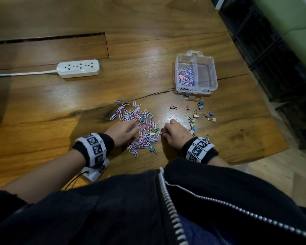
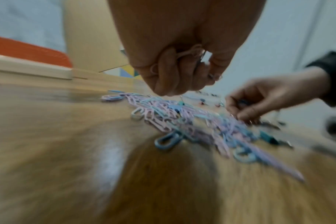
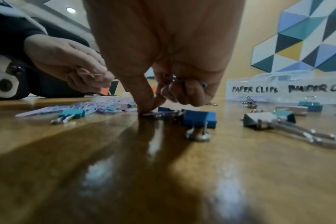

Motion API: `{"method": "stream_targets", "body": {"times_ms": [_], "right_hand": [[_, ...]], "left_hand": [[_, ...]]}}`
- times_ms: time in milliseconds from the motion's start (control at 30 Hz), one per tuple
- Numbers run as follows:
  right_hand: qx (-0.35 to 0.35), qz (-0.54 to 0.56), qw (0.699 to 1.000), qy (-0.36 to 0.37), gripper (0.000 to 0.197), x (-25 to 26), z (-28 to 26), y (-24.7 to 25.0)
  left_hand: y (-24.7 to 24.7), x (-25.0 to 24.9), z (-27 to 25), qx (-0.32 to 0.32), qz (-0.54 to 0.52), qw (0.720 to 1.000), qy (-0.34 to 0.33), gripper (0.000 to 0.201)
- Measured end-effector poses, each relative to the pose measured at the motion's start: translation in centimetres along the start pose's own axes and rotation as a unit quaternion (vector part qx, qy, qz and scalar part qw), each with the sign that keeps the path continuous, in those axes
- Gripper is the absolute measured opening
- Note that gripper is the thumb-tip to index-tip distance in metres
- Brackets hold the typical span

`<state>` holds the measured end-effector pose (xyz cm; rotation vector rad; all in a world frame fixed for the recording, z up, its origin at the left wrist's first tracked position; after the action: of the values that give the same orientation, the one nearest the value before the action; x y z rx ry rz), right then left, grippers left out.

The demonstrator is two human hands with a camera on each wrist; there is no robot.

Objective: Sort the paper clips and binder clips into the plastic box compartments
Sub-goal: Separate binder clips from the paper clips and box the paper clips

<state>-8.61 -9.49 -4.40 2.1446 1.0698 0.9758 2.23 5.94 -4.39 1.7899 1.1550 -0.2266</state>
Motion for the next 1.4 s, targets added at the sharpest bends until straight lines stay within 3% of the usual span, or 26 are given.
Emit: {"method": "stream_targets", "body": {"times_ms": [67,133,267,333,367,400,467,500,567,633,733,900,967,1167,1300,1400], "right_hand": [[0.009,0.023,1.0,0.003,0.012,0.0,0.2,0.1],[0.011,0.043,0.999,0.011,0.007,0.1,0.2,0.2],[-0.012,0.043,0.999,0.03,0.007,0.4,0.3,0.5],[-0.014,0.04,0.999,0.029,0.01,0.5,0.5,0.6],[-0.013,0.04,0.999,0.027,0.011,0.5,0.5,0.6],[-0.011,0.041,0.999,0.024,0.013,0.5,0.6,0.7],[0.0,0.051,0.999,0.012,0.015,0.6,0.6,0.7],[0.007,0.055,0.998,0.004,0.016,0.7,0.7,0.7],[0.012,0.063,0.998,-0.006,0.018,0.8,0.9,0.7],[0.011,0.075,0.997,-0.015,0.019,0.7,1.1,0.7],[-0.003,0.095,0.995,-0.003,0.022,0.0,0.9,0.7],[-0.031,0.071,0.997,0.002,0.039,-1.0,0.6,0.6],[-0.024,0.07,0.997,0.004,0.043,-0.9,0.8,0.6],[-0.024,0.032,0.999,0.014,0.02,-0.2,1.2,1.2],[0.008,0.027,0.999,-0.015,0.016,-0.2,1.4,1.2],[0.012,0.037,0.999,-0.016,0.016,-0.2,1.5,1.1]], "left_hand": [[0.9,0.0,0.3,-0.022,-0.114,0.993,0.012,0.029],[1.1,0.0,0.5,-0.013,-0.247,0.969,0.024,0.032],[0.7,-0.4,0.7,0.031,-0.517,0.856,0.003,0.029],[0.4,-0.5,0.9,0.043,-0.559,0.828,0.015,0.03],[0.2,-0.7,1.0,0.046,-0.541,0.84,0.027,0.031],[0.0,-0.9,1.1,0.044,-0.481,0.875,0.038,0.034],[-0.2,-1.2,1.1,0.039,-0.237,0.97,0.046,0.037],[-0.5,-1.4,0.9,0.046,-0.085,0.994,0.043,0.038],[-1.1,-1.9,0.6,0.043,0.124,0.991,0.032,0.036],[-1.3,-1.9,0.5,0.023,0.184,0.982,0.023,0.033],[-1.5,-1.8,0.7,0.01,0.177,0.984,0.031,0.036],[-2.4,-2.0,0.7,0.034,0.207,0.977,0.025,0.064],[-2.6,-2.1,0.7,0.039,0.203,0.978,0.02,0.056],[-3.0,-2.8,1.4,0.036,0.268,0.963,0.0,0.034],[-2.9,-3.4,1.7,0.037,0.293,0.955,-0.014,0.032],[-2.2,-3.3,2.0,0.016,0.253,0.967,-0.015,0.034]]}}
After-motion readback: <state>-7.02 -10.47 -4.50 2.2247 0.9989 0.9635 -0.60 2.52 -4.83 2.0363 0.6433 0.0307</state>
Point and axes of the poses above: each hand's wrist, its own z-axis towards the middle knuckle, its own y-axis out of the back of the hand, x = y × z, the point moved 3 cm from there along z, towards the middle knuckle, and after that the axes turned 12 degrees about x, right-handed, at the moved point
